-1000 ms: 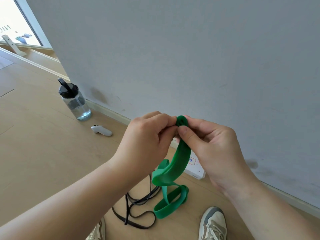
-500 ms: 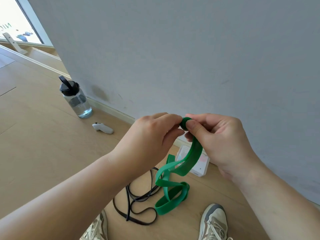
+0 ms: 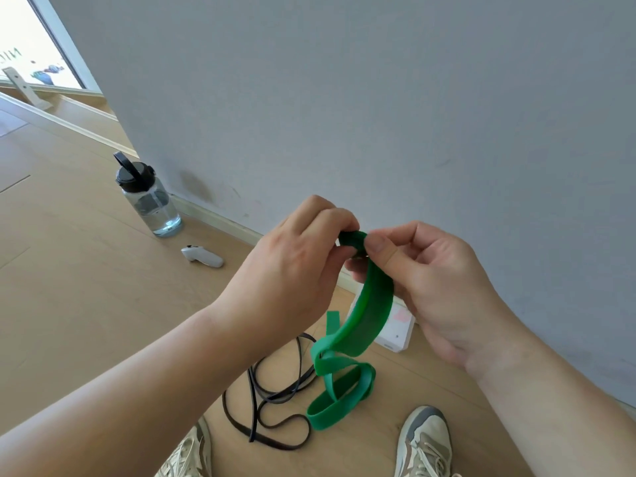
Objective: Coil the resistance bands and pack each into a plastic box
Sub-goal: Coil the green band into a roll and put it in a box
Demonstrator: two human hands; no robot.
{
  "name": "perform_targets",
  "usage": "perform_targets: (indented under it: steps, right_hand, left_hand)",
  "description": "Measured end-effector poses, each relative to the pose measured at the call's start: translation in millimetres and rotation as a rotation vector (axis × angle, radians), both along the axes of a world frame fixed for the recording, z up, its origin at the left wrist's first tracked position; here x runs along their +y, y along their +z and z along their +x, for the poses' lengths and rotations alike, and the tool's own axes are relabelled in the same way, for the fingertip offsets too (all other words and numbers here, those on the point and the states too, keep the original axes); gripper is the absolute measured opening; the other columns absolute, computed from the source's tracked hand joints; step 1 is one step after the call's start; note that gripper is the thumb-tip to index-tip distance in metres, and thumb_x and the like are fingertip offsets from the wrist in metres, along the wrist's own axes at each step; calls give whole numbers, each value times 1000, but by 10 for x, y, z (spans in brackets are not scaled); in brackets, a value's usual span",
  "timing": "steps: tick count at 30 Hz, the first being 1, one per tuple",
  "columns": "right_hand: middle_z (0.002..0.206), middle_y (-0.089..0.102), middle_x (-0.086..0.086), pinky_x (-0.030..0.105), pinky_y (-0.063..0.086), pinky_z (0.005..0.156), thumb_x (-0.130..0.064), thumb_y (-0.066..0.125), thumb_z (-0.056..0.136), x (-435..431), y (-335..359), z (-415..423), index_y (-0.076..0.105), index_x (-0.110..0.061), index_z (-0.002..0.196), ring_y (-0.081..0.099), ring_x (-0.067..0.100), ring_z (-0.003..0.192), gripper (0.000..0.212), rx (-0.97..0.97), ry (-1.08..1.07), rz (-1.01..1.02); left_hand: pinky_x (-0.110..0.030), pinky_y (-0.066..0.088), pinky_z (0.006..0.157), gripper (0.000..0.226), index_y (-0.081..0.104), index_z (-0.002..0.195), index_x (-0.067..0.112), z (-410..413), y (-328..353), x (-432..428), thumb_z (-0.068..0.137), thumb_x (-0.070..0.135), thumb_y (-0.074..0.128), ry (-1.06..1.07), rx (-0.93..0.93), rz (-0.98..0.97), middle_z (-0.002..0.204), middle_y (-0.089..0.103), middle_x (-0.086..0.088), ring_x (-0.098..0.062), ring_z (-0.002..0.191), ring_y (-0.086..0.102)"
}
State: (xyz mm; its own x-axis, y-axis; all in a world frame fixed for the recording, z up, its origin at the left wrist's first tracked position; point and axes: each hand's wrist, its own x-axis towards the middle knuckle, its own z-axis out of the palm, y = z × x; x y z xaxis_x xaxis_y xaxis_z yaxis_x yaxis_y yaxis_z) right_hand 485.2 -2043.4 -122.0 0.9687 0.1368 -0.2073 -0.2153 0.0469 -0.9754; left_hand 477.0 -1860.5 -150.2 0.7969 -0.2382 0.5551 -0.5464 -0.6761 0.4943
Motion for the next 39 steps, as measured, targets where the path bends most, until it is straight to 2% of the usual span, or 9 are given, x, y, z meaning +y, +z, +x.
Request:
perform_targets:
  steps: [4, 11, 16, 22, 25, 28, 31, 34, 39]
  right_hand:
    - [92, 79, 21, 51, 56, 102, -25, 83, 64, 4, -18, 16, 82, -11, 90, 75, 34, 92, 30, -23, -58, 98]
    - [103, 78, 23, 45, 61, 96, -23, 74, 74, 164, 16, -47, 75, -3, 110, 77, 33, 98, 41, 31, -118, 277]
    - [92, 81, 13, 39, 64, 89, -13, 73, 90, 151, 36, -31, 78, -11, 99, 78, 27, 90, 10, -38, -204, 128]
    - [90, 81, -1, 36, 62, 89, -12, 70, 97, 75, -2, 23, 77, -22, 99, 79, 16, 88, 12, -165, -226, -149]
    - [86, 80, -6, 30, 61, 84, -13, 69, 97, 22, 5, 37, 77, -23, 101, 77, 10, 84, 13, -216, -160, -253]
    - [82, 80, -1, 31, 61, 81, -12, 66, 99, -18, 30, 34, 78, -23, 102, 78, 14, 81, 17, -201, -8, -323]
    - [85, 78, 13, 46, 62, 87, -13, 62, 102, -50, 62, 37, 78, -23, 103, 77, 31, 85, 18, -157, 81, -265]
    - [86, 79, 13, 46, 60, 85, -14, 60, 103, -71, 71, 43, 70, -18, 108, 74, 38, 88, 12, -119, 123, -234]
    - [88, 79, 14, 40, 56, 83, -27, 71, 87, -110, 94, 70, 59, -8, 109, 72, 27, 83, 31, -21, 109, -102]
  left_hand:
    - [-38, 55, 67, 17, 64, 114, 3, 11, 82, -30, 100, 9, 58, 43, -59, -6, 108, 61, -6, -23, 79, 64]
    - [-42, 57, 59, 12, 61, 104, -1, 62, 93, -117, 95, 7, 64, 123, -122, -144, 103, 60, -8, -26, 75, 68]
    - [-41, 63, 67, 7, 65, 95, 1, 19, 52, -235, 92, 5, 70, 93, -59, -319, 95, 60, -2, -14, 81, 71]
    - [-31, 64, 77, 14, 75, 99, 0, -4, -20, -273, 86, -4, 79, 5, 34, -374, 92, 66, -5, -11, 85, 75]
    - [-35, 63, 68, 7, 74, 91, 2, 27, -28, -217, 87, 4, 79, -30, 27, -320, 85, 66, -3, -17, 75, 73]
    - [-40, 58, 57, 28, 64, 79, 4, 70, -29, -112, 87, 25, 81, -49, 2, -201, 75, 64, -1, -21, 65, 68]
    - [-36, 59, 64, 29, 64, 100, 11, 22, 14, -52, 88, 35, 77, -54, 9, -154, 81, 69, 6, -13, 72, 70]
    - [-35, 59, 72, 55, 57, 138, 23, 24, 22, -23, 88, 30, 79, -66, 56, -113, 86, 65, 9, -10, 75, 68]
    - [-35, 55, 61, 28, 68, 121, 12, 20, 32, -56, 97, 26, 70, -110, 24, -23, 91, 60, 7, -11, 68, 58]
